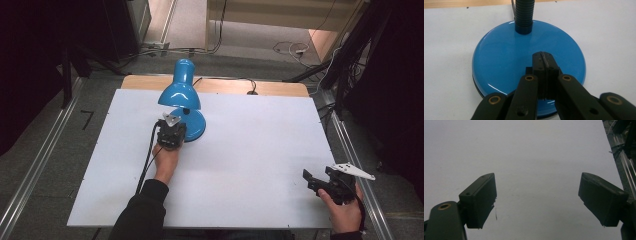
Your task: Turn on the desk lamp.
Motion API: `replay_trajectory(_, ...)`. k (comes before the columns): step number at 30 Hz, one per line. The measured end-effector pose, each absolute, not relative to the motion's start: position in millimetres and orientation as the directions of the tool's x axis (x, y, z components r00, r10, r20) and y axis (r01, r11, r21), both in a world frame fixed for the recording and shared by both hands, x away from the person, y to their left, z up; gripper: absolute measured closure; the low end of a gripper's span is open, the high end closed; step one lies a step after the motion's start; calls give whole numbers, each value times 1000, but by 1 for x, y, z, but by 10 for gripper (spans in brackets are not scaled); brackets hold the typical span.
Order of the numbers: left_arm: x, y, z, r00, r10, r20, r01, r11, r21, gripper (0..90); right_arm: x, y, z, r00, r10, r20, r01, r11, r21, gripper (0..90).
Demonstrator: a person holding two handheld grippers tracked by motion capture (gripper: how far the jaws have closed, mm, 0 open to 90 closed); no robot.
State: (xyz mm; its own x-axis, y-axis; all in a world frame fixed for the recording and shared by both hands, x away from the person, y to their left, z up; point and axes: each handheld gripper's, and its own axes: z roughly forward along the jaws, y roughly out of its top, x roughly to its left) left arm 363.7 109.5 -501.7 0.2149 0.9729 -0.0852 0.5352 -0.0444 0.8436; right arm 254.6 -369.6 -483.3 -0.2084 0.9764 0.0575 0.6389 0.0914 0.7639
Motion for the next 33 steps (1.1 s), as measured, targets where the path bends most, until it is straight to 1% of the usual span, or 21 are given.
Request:
replay_trajectory(16,363,109,-502,210,975,-76,528,-48,848,900,254,-370,-483,-207,977,59,640,90,763,137)
replay_trajectory(25,360,109,-503,202,975,-94,533,-29,846,900,254,-370,-483,-206,977,59,639,89,764,137)
replay_trajectory(28,357,109,-504,216,972,-92,534,-39,844,900,254,-370,-483,-207,977,58,639,90,764,137)
replay_trajectory(33,358,111,-503,212,970,-121,545,-14,839,900,254,-369,-483,-208,976,56,639,92,764,137)
